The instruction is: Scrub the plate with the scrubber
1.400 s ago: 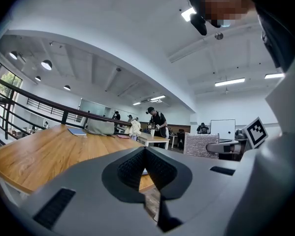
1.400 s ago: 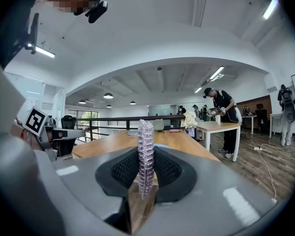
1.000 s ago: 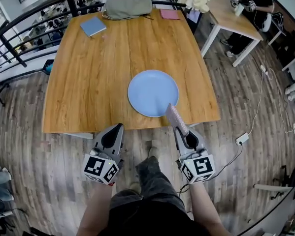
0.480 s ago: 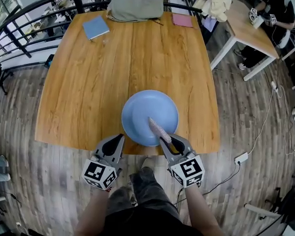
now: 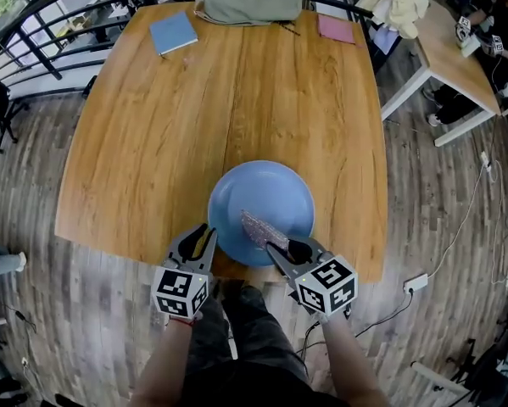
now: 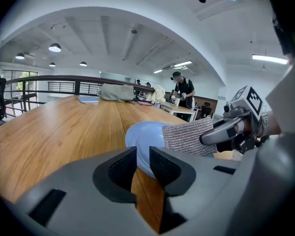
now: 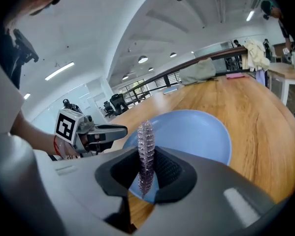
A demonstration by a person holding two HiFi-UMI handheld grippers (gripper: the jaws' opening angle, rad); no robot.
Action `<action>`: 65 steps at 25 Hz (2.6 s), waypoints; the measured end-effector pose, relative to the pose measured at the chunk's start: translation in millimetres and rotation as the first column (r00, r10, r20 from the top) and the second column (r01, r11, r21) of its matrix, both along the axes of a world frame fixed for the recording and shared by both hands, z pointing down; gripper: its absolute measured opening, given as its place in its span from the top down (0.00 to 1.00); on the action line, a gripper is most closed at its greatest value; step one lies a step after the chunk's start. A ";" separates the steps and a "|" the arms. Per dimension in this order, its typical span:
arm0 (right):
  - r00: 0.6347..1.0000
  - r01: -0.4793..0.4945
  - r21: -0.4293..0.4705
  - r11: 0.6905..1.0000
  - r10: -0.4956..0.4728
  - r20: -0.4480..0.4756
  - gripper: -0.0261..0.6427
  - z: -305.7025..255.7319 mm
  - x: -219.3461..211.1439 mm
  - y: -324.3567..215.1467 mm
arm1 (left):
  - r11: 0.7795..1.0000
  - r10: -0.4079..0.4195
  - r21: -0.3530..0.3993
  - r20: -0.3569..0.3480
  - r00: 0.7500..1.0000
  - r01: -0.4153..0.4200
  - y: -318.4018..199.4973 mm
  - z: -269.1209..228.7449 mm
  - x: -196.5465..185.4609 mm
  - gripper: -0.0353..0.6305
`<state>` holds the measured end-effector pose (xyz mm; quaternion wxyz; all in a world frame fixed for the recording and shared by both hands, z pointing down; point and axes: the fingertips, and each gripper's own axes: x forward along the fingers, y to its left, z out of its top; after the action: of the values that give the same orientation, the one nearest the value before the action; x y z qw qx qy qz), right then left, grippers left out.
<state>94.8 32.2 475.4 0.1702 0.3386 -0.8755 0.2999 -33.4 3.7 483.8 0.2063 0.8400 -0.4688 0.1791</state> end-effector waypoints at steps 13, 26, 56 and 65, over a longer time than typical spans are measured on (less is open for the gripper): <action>0.980 0.049 -0.264 0.963 -0.098 -0.174 0.79 29.8 0.3 -45.1 | 0.958 0.117 -0.262 -0.018 0.993 -0.118 -27.2 41.5 2.5 0.71; 0.905 0.090 -0.056 0.994 -0.105 -0.413 0.63 36.5 -5.8 -77.7 | 0.949 0.166 -0.267 -0.024 0.986 -0.166 -47.0 40.7 5.9 0.80; 0.679 0.510 -0.063 0.858 -0.446 -0.583 0.85 49.5 -47.1 -70.0 | 0.949 0.101 -0.293 -0.071 0.992 -0.118 -64.3 39.2 6.6 0.88; 0.666 0.460 -0.062 0.886 -0.390 -0.636 0.85 50.6 -30.4 -92.1 | 0.952 0.090 -0.290 -0.048 0.995 -0.100 -67.7 40.0 4.8 0.89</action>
<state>64.4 -59.9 526.0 0.5015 0.2139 -0.8350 0.0744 -28.6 -64.0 523.9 0.3272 0.8249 -0.3926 0.2416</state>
